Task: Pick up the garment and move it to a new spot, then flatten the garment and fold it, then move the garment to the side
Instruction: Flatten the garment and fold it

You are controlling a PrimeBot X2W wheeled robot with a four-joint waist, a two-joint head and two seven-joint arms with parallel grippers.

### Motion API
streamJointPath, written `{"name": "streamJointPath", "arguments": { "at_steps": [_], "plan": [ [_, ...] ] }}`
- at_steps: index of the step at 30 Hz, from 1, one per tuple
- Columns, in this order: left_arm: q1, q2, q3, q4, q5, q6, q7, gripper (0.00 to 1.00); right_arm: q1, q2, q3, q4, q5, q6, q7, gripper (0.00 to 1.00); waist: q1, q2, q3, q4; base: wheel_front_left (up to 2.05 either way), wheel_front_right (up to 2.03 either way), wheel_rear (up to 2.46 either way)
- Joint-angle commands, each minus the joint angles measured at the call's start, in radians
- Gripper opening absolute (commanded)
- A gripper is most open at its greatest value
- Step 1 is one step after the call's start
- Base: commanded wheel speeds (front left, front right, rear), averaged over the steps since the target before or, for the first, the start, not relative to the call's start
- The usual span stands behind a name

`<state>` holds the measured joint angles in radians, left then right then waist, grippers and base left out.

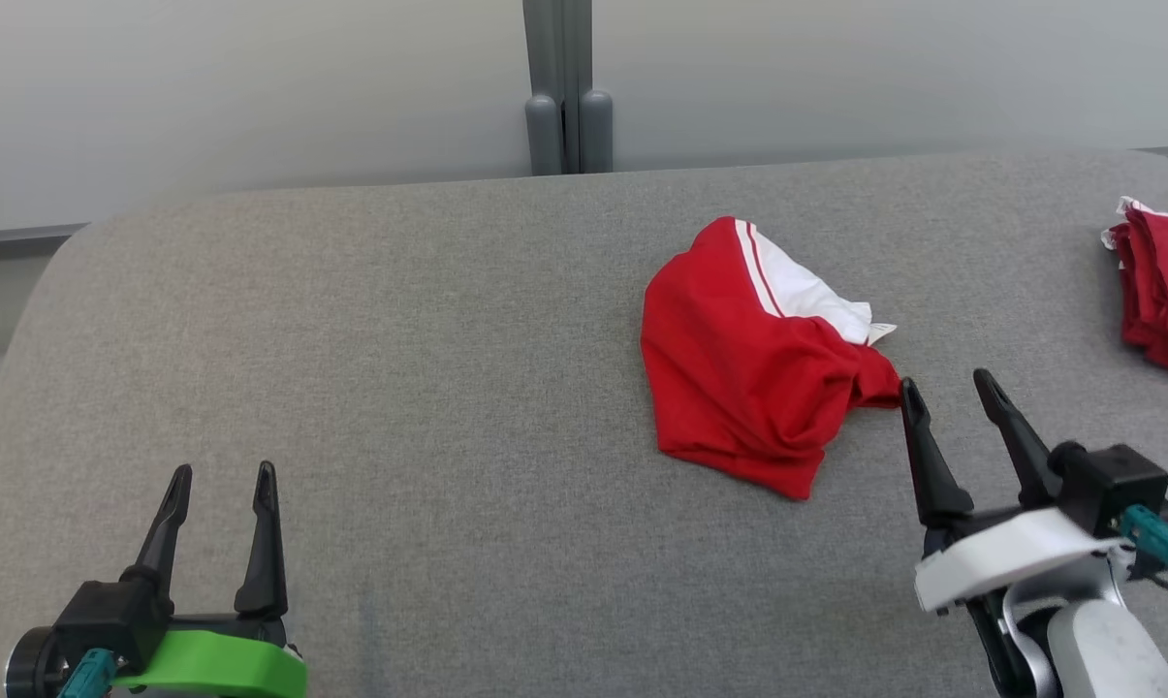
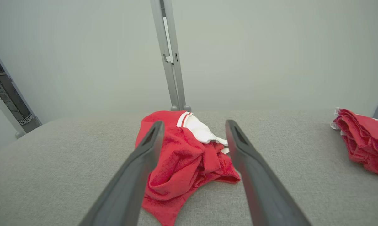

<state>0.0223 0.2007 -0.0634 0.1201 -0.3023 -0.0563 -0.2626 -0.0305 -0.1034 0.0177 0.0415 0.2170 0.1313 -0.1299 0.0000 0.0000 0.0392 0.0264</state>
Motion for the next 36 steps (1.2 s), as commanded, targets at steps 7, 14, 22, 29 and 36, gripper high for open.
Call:
{"name": "streamJointPath", "arguments": {
  "at_steps": [7,14,22,29,36],
  "plan": [
    [-0.063,-0.019,-0.012,0.006,0.019,-0.014,-0.003,1.00,-0.263,-0.075,0.073,0.097,-0.014,-0.001,0.059,1.00,0.0000,0.0000,0.084,0.041,0.00,0.00,0.00],
    [-0.127,-0.049,-0.028,0.018,0.036,-0.027,-0.003,1.00,-0.521,-0.132,0.138,0.295,-0.017,-0.001,0.125,1.00,0.0000,0.0000,0.166,0.105,0.00,0.00,0.00],
    [-0.179,-0.086,-0.040,0.035,0.050,-0.042,-0.003,1.00,-0.675,-0.138,0.198,0.584,-0.009,-0.001,0.208,1.00,0.0000,0.0000,0.229,0.173,0.00,0.00,0.00],
    [-0.196,-0.107,-0.029,0.047,0.061,-0.052,-0.003,1.00,-0.684,-0.123,0.201,0.772,0.033,-0.001,0.232,0.47,0.0000,0.0000,0.239,0.199,0.00,0.00,0.00],
    [-0.196,-0.117,-0.015,0.060,0.076,-0.059,-0.003,1.00,-0.711,-0.126,0.227,0.811,0.055,-0.001,0.119,0.00,0.0000,0.0000,0.222,0.195,0.00,0.00,0.00]
  ]
}}
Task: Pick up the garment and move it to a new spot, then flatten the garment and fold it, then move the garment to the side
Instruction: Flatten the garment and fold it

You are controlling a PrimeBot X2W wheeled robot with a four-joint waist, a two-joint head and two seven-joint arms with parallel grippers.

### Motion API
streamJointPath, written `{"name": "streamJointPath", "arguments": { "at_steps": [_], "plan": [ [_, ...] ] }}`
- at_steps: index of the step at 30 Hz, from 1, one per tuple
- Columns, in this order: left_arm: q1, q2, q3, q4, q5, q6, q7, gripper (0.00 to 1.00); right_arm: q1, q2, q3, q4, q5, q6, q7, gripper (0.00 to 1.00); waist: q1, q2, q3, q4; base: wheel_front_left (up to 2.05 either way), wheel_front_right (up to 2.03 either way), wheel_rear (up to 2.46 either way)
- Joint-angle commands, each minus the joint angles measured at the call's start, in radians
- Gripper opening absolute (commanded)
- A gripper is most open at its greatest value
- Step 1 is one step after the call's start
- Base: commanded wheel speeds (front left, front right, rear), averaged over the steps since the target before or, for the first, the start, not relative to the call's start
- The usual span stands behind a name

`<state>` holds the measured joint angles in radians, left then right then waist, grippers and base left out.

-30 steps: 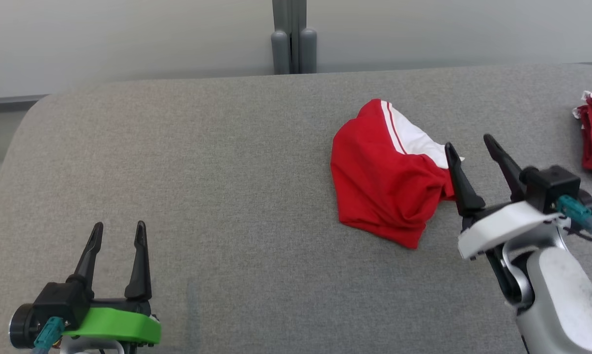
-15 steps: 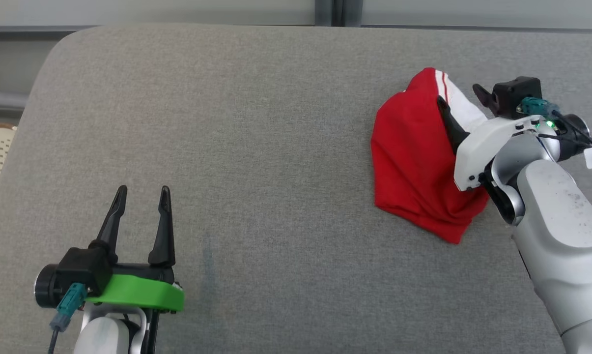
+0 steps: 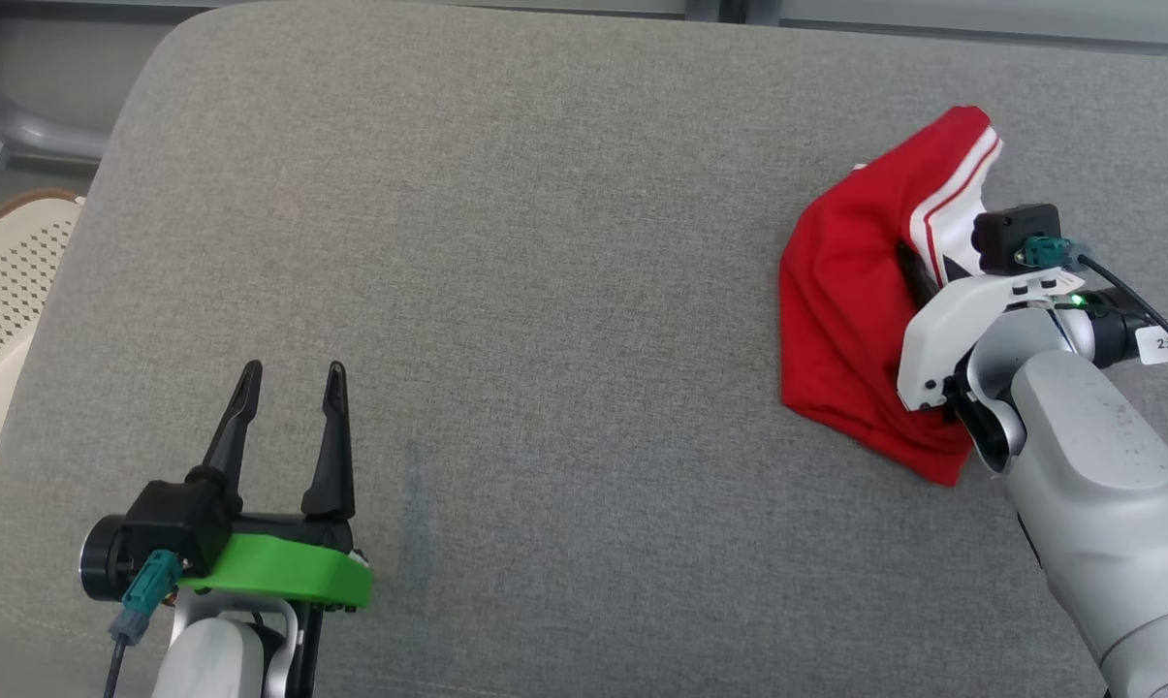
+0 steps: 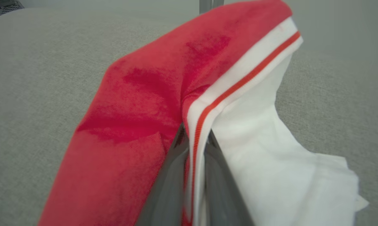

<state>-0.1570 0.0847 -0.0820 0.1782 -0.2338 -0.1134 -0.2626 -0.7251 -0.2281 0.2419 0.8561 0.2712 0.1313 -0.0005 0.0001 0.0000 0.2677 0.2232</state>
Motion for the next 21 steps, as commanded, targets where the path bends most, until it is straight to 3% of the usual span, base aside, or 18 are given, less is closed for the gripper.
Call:
{"name": "streamJointPath", "arguments": {
  "at_steps": [1,7,18,19,20,21],
  "plan": [
    [-0.016,-0.002,0.004,0.003,0.009,-0.003,-0.003,1.00,-0.021,-0.002,0.007,-0.008,-0.005,-0.001,-0.035,0.00,-0.0001,0.0000,-0.012,-0.003,0.00,0.00,0.00],
    [0.005,-0.006,0.002,0.011,0.021,-0.008,-0.003,1.00,-0.029,0.044,0.098,-0.035,-0.036,-0.001,-0.154,0.00,-0.0001,0.0000,-0.061,0.005,0.00,0.00,0.00],
    [0.050,-0.015,-0.002,0.010,0.025,-0.012,-0.003,1.00,0.127,0.165,0.387,-0.068,-0.069,-0.001,-0.207,0.00,-0.0001,0.0000,-0.096,0.038,0.00,0.00,0.00],
    [0.052,-0.016,-0.003,0.011,0.026,-0.013,-0.003,1.00,0.157,0.171,0.429,-0.077,-0.058,-0.001,-0.215,0.66,-0.0001,0.0000,-0.098,0.039,0.00,0.00,0.00],
    [0.052,-0.017,-0.002,0.013,0.026,-0.013,-0.003,1.00,0.175,0.174,0.449,-0.084,-0.047,-0.001,-0.219,1.00,-0.0001,0.0000,-0.098,0.038,0.00,0.00,0.00],
    [0.054,-0.017,0.002,0.014,0.025,-0.014,-0.003,1.00,0.193,0.175,0.475,-0.094,-0.038,-0.001,-0.226,1.00,-0.0001,0.0000,-0.100,0.036,0.00,0.00,0.00]
  ]
}}
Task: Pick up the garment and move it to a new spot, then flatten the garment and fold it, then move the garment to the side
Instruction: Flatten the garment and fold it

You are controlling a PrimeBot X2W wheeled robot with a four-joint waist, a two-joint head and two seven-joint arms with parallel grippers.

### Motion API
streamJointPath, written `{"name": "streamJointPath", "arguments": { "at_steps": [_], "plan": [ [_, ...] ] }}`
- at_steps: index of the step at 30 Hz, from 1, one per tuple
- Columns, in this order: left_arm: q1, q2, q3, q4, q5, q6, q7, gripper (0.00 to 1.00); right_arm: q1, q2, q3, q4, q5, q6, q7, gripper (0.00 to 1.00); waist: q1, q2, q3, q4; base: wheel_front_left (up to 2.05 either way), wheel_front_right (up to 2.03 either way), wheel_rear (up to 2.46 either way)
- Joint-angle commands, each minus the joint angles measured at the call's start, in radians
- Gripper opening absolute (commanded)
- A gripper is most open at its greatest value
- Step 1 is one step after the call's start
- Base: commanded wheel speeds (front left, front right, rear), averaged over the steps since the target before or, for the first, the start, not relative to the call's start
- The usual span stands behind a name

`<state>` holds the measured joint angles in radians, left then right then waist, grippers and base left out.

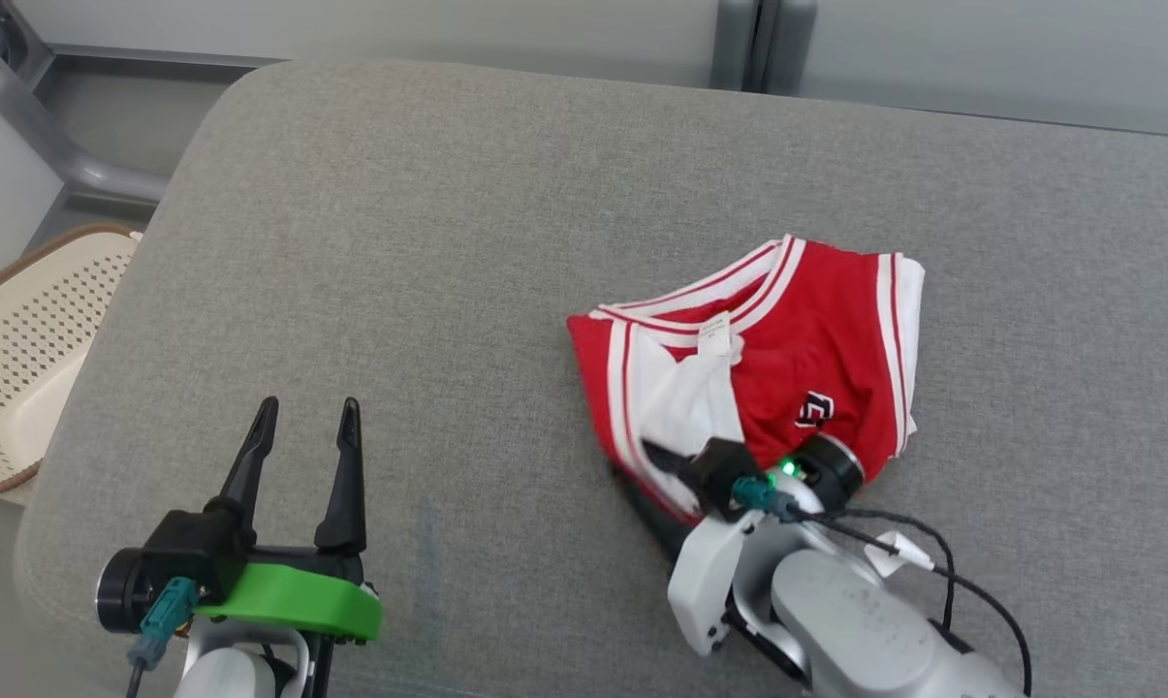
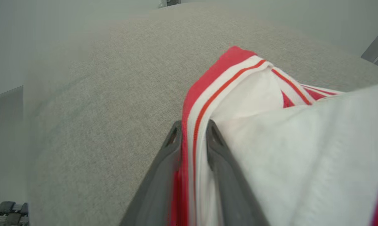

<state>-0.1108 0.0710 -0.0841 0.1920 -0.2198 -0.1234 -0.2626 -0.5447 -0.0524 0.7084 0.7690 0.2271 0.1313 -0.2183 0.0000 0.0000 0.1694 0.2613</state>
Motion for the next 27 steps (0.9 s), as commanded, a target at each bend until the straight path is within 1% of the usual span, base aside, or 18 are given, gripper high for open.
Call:
{"name": "streamJointPath", "arguments": {
  "at_steps": [1,2,4,7,12,14,17,21,27],
  "plan": [
    [0.009,-0.004,0.007,0.001,0.011,-0.004,-0.003,1.00,0.023,0.000,0.024,-0.020,0.016,-0.001,-0.014,1.00,0.0000,0.0000,-0.004,-0.006,0.00,0.00,0.00],
    [0.012,-0.003,0.010,0.001,0.012,-0.004,-0.003,1.00,0.032,-0.001,0.037,-0.042,0.033,-0.001,-0.021,1.00,0.0000,0.0000,-0.007,-0.013,0.00,0.00,0.00],
    [0.017,-0.002,0.014,-0.001,0.016,-0.004,-0.003,1.00,0.046,-0.001,0.032,-0.085,0.063,-0.001,-0.033,1.00,0.0000,0.0000,-0.015,-0.027,0.00,0.00,0.00],
    [0.025,0.002,0.024,-0.004,0.017,-0.004,-0.003,1.00,0.049,-0.007,-0.021,-0.148,0.070,-0.001,-0.042,1.00,0.0000,0.0000,-0.028,-0.053,0.00,0.00,0.00],
    [0.038,0.000,0.035,-0.014,0.017,-0.003,-0.003,1.00,0.070,-0.086,-0.182,-0.238,0.054,-0.001,-0.045,1.00,0.0000,0.0000,-0.038,-0.090,0.00,0.00,0.00],
    [0.036,-0.002,0.033,-0.017,0.018,-0.004,-0.003,1.00,0.074,-0.119,-0.245,-0.247,0.045,-0.001,-0.024,1.00,0.0000,0.0000,-0.037,-0.095,0.00,0.00,0.00],
    [0.031,-0.004,0.031,-0.019,0.019,-0.004,-0.003,1.00,0.075,-0.144,-0.308,-0.257,0.037,-0.001,0.011,1.00,0.0000,0.0000,-0.030,-0.098,0.00,0.00,0.00],
    [0.013,-0.007,0.023,-0.021,0.020,-0.005,-0.003,1.00,0.059,-0.141,-0.353,-0.260,0.042,-0.001,0.051,1.00,0.0000,0.0000,-0.009,-0.088,0.00,0.00,0.00],
    [-0.006,-0.010,0.014,-0.011,0.012,-0.007,-0.003,1.00,0.053,-0.103,-0.335,-0.196,0.055,-0.001,0.108,1.00,0.0000,0.0000,0.016,-0.054,0.00,0.00,0.00]
  ]
}}
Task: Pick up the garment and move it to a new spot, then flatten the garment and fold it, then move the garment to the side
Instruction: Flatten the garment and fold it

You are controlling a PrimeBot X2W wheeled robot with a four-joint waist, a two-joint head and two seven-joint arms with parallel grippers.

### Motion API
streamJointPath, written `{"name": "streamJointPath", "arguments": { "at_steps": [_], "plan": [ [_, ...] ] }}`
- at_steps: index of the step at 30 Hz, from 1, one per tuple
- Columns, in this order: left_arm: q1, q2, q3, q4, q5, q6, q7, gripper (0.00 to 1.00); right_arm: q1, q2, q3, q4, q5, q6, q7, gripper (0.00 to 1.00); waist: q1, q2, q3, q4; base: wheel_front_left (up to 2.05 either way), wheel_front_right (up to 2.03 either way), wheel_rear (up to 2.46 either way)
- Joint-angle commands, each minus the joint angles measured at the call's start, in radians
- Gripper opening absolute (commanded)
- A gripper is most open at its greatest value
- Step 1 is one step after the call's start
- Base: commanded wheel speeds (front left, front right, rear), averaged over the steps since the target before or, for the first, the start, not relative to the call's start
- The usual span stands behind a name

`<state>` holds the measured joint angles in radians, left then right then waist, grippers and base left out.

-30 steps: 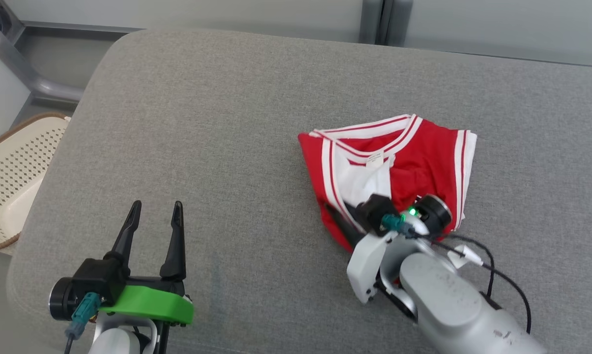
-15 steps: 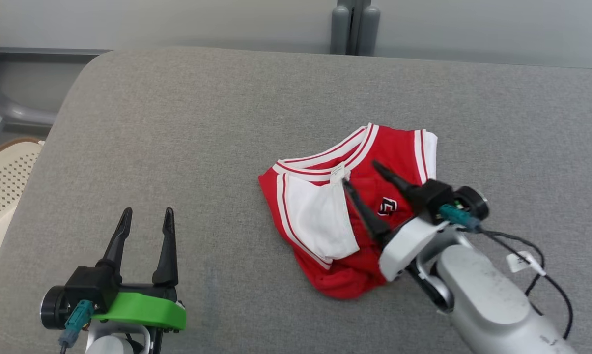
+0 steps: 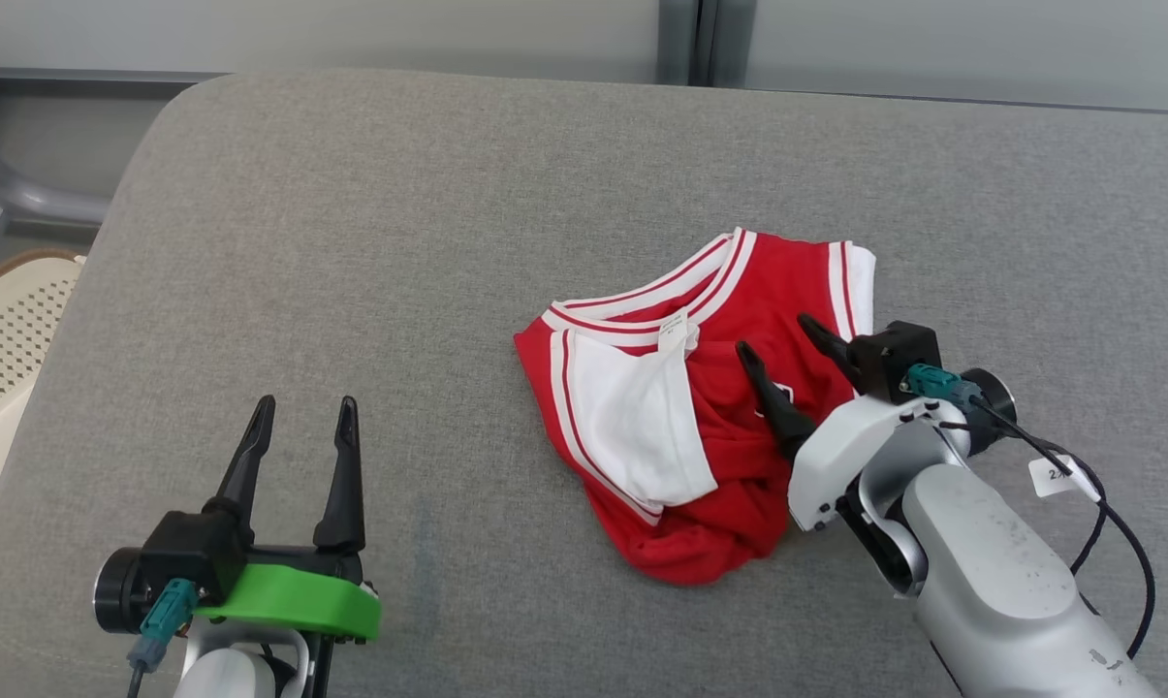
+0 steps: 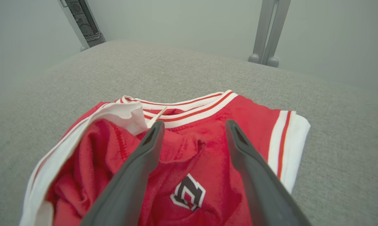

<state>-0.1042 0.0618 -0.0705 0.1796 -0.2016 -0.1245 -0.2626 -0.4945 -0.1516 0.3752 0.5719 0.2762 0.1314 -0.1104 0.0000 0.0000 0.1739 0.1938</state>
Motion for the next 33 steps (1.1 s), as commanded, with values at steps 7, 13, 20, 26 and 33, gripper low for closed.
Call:
{"name": "streamJointPath", "arguments": {
  "at_steps": [7,13,20,26,33],
  "plan": [
    [-0.018,-0.004,0.005,0.008,-0.011,-0.005,-0.003,1.00,0.027,0.035,0.029,0.078,0.083,-0.001,0.025,0.00,0.0000,0.0000,0.015,0.030,0.00,0.00,0.00],
    [0.005,-0.006,0.018,0.012,-0.006,-0.005,-0.003,1.00,0.012,0.011,0.027,0.075,0.099,-0.002,-0.048,0.00,0.0000,0.0000,-0.015,-0.004,0.00,0.00,0.00],
    [0.033,-0.007,0.026,0.014,0.003,-0.005,-0.003,1.00,0.087,-0.062,-0.079,0.012,0.102,-0.002,-0.105,0.00,0.0000,0.0000,-0.066,-0.064,0.00,0.00,0.00],
    [0.052,-0.008,0.027,0.006,0.004,-0.005,-0.003,1.00,0.252,-0.102,-0.252,-0.107,0.145,-0.001,-0.092,0.00,0.0000,0.0000,-0.080,-0.104,0.00,0.00,0.00],
    [0.051,-0.008,0.026,0.005,0.009,-0.006,-0.002,1.00,0.454,-0.049,-0.442,-0.233,0.146,-0.001,-0.051,0.00,0.0000,0.0000,-0.077,-0.129,0.00,0.00,0.00]
  ]
}}
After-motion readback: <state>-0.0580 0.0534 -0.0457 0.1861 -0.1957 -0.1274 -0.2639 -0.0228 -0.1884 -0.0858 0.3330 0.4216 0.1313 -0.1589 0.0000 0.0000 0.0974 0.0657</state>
